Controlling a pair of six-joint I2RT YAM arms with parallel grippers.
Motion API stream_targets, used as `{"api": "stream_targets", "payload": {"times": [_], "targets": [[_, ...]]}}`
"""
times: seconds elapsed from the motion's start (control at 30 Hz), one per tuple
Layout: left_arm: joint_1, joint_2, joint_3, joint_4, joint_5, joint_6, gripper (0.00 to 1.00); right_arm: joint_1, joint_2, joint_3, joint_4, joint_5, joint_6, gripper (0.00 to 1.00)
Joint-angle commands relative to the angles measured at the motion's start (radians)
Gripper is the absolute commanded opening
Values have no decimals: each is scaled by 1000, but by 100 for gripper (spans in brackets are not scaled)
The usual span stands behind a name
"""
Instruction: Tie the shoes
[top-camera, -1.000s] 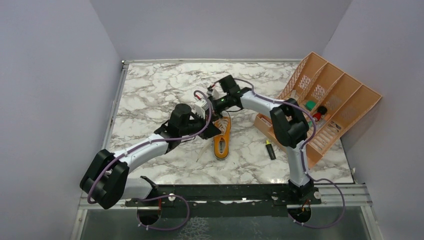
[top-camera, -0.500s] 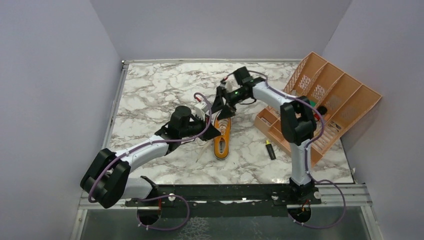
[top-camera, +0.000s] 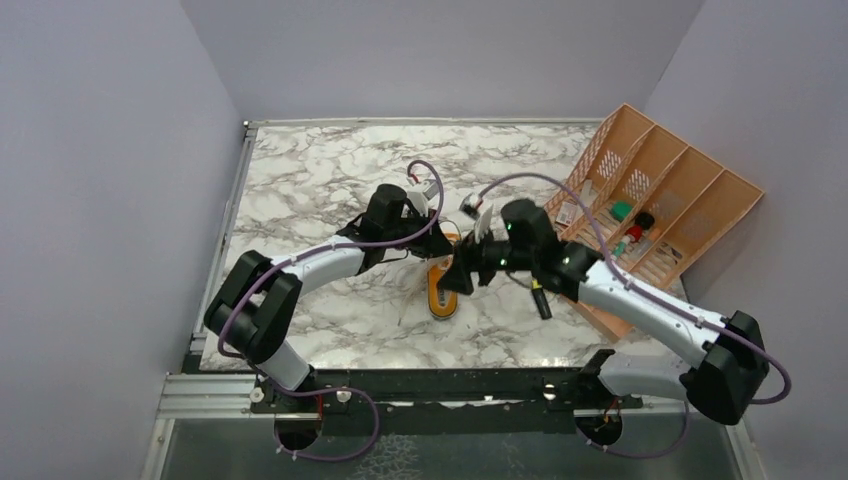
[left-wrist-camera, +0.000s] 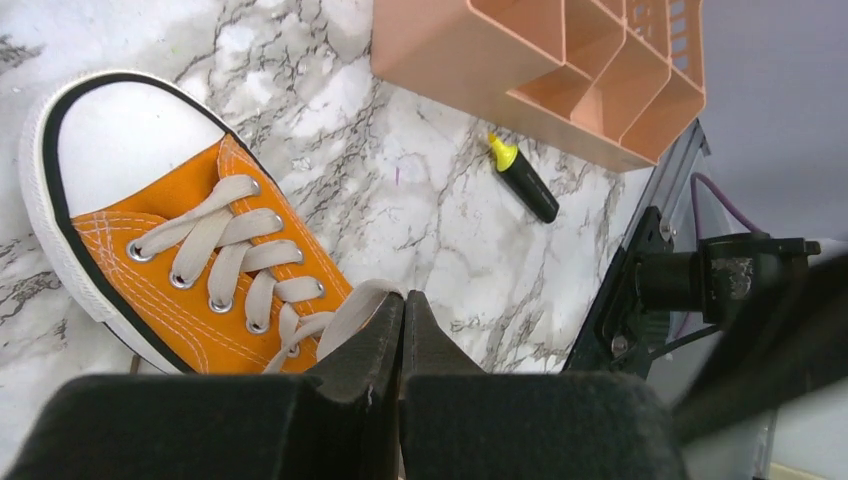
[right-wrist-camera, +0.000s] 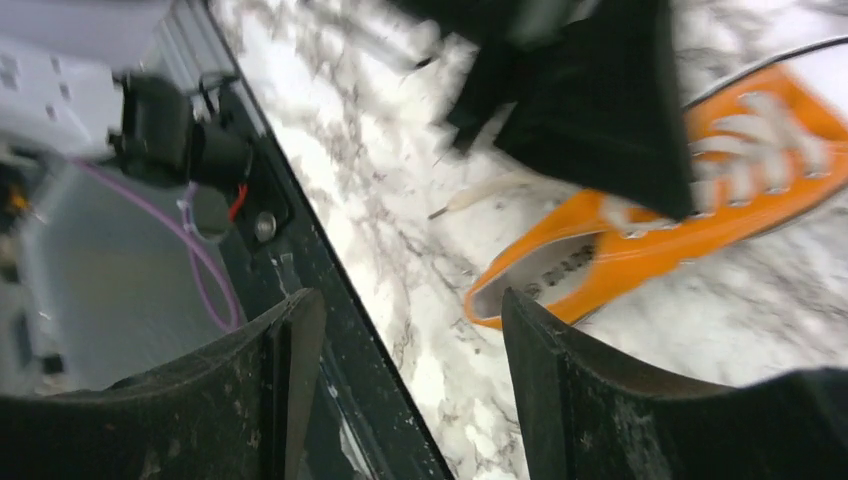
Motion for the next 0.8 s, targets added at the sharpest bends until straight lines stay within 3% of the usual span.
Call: {"api": "stream_targets", "payload": {"times": [0.0,0.13,0.27,0.5,0.77], "targets": [[16,62,78,-116,86,38,0,267,-80,-181,352,416,-19,69],[26,85,111,-152,117,64,0,474,2,-227,549,679,-106,70],[33,117,151,-213,128,92,0,553,191,-188,676,827,-159,72],[45,155,181,-226,146,84,0,580,436,-100,739,1094,-130,76],[45,185,186,-218,149,46,0,580,612,-72,858,1138,-147,75]]}}
